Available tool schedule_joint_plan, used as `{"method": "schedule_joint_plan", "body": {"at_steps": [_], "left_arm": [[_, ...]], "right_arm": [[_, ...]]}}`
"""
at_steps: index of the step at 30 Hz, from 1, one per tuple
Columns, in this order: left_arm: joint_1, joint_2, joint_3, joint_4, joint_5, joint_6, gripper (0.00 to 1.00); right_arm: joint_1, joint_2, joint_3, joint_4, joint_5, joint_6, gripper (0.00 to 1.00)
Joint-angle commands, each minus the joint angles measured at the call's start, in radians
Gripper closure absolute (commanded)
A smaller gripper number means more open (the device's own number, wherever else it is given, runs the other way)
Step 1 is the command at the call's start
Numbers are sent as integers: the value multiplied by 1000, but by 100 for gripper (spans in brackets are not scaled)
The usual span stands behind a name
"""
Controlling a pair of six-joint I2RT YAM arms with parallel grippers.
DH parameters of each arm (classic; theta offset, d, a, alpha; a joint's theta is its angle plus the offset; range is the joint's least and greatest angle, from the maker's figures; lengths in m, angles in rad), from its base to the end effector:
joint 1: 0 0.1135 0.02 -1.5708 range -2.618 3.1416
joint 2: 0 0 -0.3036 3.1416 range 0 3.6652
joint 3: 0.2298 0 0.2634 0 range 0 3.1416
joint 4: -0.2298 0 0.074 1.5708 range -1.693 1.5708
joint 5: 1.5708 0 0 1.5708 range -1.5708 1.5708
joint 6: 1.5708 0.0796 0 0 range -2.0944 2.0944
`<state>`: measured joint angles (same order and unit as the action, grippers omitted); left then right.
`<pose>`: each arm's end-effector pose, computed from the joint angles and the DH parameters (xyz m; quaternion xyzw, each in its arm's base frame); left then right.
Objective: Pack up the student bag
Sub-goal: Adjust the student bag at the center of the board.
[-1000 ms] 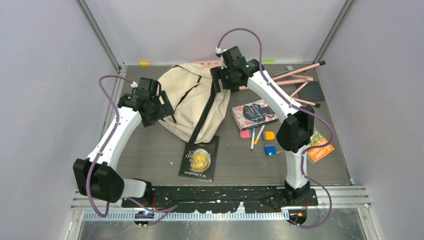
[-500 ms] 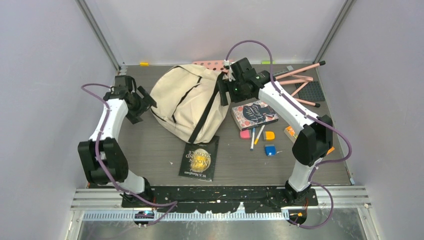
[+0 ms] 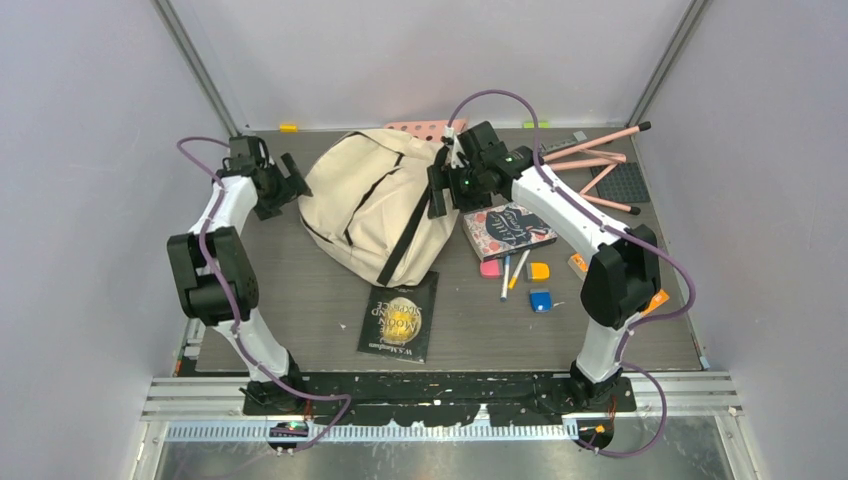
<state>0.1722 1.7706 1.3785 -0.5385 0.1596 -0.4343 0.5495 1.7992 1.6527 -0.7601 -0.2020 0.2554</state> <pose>0.4271 0.0614 0.2461 -0.2586 0.9105 -0.1160 0.3011 0.3711 0.2460 0.3115 -0.1703 0.9256 0.2147 0.2611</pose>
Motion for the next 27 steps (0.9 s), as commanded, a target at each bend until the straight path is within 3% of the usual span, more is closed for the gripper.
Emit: {"method": "schedule_joint_plan", "body": {"at_steps": [1,4,7,9,10,12,14,20,27], "left_arm": [[6,74,62,73,50,77,6],[6,110,75,113,79,70,10],[6,150,98,140,145,57,25],[5,176,114,149,174,52,46],[6,182,120,149,183,48,57],[6,175,121,147,189,46,81],[5,136,100,133,163,45,97],[6,-116,-73,74,12,-23,100],[-49,-483,-313,-80,-21,-196,100]], "right_arm": [[-6,45,71,54,-50,65,13],[-8,76,85,53,-47,81,13],[-10,97,96,53,-39,90,23],[-12,113,114,52,-31,89,43],[-12,122,131,51,-26,88,61],[-13,131,161,50,-7,83,84],[-11,131,190,62,30,79,95],[-11,95,239,159,141,46,99],[-11,82,245,326,196,-17,99]]}}
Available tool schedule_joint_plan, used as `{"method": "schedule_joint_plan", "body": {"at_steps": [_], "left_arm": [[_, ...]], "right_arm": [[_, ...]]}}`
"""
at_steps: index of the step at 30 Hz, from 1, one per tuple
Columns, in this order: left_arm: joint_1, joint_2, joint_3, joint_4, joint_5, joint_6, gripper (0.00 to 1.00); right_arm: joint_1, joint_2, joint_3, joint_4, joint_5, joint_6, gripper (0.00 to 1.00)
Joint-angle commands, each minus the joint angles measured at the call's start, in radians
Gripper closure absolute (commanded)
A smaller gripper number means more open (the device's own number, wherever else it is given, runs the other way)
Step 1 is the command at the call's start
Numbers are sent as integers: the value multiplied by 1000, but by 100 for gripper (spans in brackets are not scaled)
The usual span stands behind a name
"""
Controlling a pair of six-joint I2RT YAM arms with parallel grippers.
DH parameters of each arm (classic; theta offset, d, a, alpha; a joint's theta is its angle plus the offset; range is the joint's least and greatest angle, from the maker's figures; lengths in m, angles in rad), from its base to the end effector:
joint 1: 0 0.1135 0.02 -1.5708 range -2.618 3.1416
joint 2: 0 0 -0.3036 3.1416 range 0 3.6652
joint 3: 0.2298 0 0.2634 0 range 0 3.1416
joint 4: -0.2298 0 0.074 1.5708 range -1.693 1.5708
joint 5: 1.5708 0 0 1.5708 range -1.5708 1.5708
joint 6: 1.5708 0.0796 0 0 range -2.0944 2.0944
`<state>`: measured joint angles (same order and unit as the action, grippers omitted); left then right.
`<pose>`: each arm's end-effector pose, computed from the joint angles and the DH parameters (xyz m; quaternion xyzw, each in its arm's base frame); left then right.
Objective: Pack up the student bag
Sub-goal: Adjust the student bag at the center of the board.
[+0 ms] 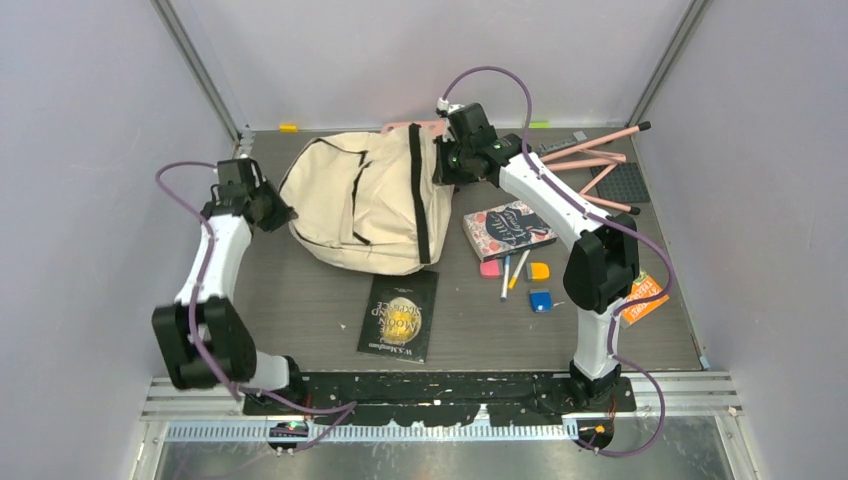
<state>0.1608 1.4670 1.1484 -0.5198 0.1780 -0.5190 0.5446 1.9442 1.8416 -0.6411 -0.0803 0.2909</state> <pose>0.3505 0.0426 0.2788 -0.2800 0.8874 -0.1452 0.3362 0.4285 0.2670 0.3258 -0.1317 0.9056 0.1965 0.3521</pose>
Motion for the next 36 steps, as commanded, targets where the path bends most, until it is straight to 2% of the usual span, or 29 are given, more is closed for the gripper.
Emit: {"method": "schedule_joint_plan", "body": {"at_steps": [1,6,9,12,13,14,15,17,18,19,21,24,26,31,36], "left_arm": [[-52,-220,-110,-129,-45,-135,100],[-106,-397,-201,-334,-80,-236,100],[-107,-472,-150,-476,-160,-225,100],[-105,-509,-122,-563,-145,-226,100],[-106,-514,-117,-585,-126,-230,97],[-107,-518,-113,-602,-109,-230,89],[-106,-521,-106,-617,-104,-227,80],[-107,-526,-68,-643,-141,-206,52],[-106,-528,-46,-643,-163,-189,42],[-106,-526,-23,-634,-185,-169,36],[-106,-510,31,-590,-210,-130,28],[-107,-451,90,-472,-165,-92,26],[-106,-382,118,-376,-98,-94,26],[-107,-106,245,-247,9,-63,31],[-138,120,365,-138,95,168,33]], "right_arm": [[-6,-56,57,219,75,-59,99],[-5,10,90,231,76,-66,100],[3,20,78,223,71,-100,99],[12,13,54,207,77,-136,100],[13,7,42,197,77,-149,100],[14,3,34,193,77,-159,99],[14,-7,19,183,96,-165,95],[15,-27,-2,168,122,-186,72],[14,-45,-10,165,140,-200,65],[14,-57,-28,165,159,-205,51],[14,-90,-54,173,185,-215,37],[14,-139,-70,173,198,-233,24],[14,-162,-71,172,209,-237,20],[14,-195,-73,170,222,-237,16],[14,-209,-81,174,215,-220,16]]}}
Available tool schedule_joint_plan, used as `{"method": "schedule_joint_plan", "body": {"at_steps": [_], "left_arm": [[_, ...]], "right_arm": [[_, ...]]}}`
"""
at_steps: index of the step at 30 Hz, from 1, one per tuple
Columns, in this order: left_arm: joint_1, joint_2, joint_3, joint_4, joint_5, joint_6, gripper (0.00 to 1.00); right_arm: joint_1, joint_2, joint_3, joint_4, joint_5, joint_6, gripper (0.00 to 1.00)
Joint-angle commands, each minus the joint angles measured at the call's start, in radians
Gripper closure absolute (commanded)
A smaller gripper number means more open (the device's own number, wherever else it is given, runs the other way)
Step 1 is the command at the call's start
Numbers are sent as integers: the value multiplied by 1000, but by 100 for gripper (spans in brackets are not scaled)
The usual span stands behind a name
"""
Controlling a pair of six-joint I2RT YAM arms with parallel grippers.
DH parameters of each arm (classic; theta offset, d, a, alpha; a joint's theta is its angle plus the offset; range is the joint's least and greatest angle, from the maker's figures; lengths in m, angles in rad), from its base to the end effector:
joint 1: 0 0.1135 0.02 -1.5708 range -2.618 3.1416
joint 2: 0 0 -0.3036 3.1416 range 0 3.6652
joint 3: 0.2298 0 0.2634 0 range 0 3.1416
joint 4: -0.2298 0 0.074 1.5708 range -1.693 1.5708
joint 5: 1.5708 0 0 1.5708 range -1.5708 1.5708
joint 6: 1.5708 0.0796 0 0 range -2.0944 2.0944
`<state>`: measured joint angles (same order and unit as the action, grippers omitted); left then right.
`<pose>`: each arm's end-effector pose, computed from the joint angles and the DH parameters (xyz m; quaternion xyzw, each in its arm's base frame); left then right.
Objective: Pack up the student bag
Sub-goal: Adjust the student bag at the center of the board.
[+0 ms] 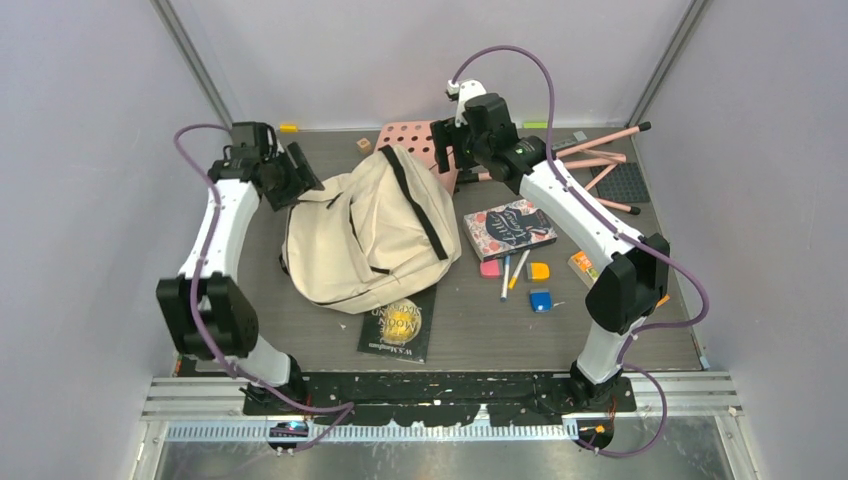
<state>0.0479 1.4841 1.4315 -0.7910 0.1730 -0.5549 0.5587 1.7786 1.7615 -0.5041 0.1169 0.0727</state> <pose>0.3546 0.0033 0.3485 -0.2471 0.8983 -0.1670 0.3227 0.4059 0.2428 0.3900 -0.1795 0.8456 0.1072 0.4912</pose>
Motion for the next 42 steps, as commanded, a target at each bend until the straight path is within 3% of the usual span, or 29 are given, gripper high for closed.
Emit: {"method": "schedule_joint_plan", "body": {"at_steps": [1,6,12,19,31,34,42], "left_arm": [[-35,142,104,139,103,258,33],[-110,382,264,39,12,495,36],[-131,522,337,31,-132,550,49],[-131,545,334,54,-164,616,55],[-131,477,164,120,-101,575,65],[-131,490,176,107,-105,578,74],[-131,538,243,101,-135,572,70]], "right_arm": [[0,-44,0,37,20,3,16],[0,-42,5,44,35,22,16],[0,-24,24,42,37,35,16],[0,-8,25,25,43,63,16],[0,-9,-2,19,63,86,16],[0,-8,-4,18,58,88,16],[0,-18,-16,17,65,87,16]]}}
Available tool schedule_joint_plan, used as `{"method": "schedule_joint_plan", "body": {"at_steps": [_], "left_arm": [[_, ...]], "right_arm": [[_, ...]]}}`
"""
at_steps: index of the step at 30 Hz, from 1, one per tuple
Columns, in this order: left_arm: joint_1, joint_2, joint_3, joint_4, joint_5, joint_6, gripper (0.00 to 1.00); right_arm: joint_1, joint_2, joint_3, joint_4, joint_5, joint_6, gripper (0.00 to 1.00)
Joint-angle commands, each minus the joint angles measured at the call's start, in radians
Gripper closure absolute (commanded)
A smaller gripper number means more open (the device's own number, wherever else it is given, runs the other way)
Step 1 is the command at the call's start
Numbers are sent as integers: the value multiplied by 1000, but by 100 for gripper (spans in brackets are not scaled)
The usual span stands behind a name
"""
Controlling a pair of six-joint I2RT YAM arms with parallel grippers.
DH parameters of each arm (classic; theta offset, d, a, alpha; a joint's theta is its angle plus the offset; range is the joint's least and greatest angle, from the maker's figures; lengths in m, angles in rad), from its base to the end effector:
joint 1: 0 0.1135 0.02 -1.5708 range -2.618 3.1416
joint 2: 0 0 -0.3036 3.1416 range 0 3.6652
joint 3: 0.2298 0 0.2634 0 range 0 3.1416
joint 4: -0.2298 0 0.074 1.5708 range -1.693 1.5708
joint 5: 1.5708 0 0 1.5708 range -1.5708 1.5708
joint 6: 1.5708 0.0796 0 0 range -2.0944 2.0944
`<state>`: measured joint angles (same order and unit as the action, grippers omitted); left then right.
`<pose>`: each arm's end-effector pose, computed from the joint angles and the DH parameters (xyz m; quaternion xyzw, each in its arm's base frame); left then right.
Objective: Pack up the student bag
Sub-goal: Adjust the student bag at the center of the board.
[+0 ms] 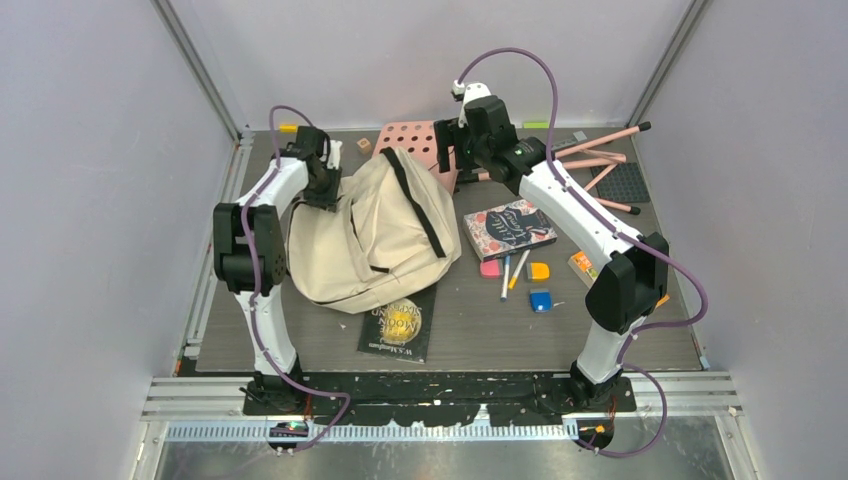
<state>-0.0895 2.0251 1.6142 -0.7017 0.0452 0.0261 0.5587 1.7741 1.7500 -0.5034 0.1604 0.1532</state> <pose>0.4780 -0.0465 0.2012 0.0614 0.9717 -0.0292 0.2262 0.4061 0.2389 0.3878 -0.1349 0.8545 0.1080 0.4898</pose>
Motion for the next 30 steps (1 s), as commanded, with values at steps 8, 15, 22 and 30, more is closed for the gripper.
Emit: {"method": "schedule_joint_plan", "body": {"at_steps": [8,15,22,30], "left_arm": [[7,12,79,16,9,-54,75],[7,-2,20,30,27,-58,78],[5,-21,-60,102,69,-98,73],[-5,-1,-62,141,17,-150,96]], "right_arm": [[0,-19,-10,12,32,0,16],[0,-35,-14,-9,35,-9,17],[0,-87,-79,32,59,-25,17],[3,-101,-113,97,49,-31,19]]}}
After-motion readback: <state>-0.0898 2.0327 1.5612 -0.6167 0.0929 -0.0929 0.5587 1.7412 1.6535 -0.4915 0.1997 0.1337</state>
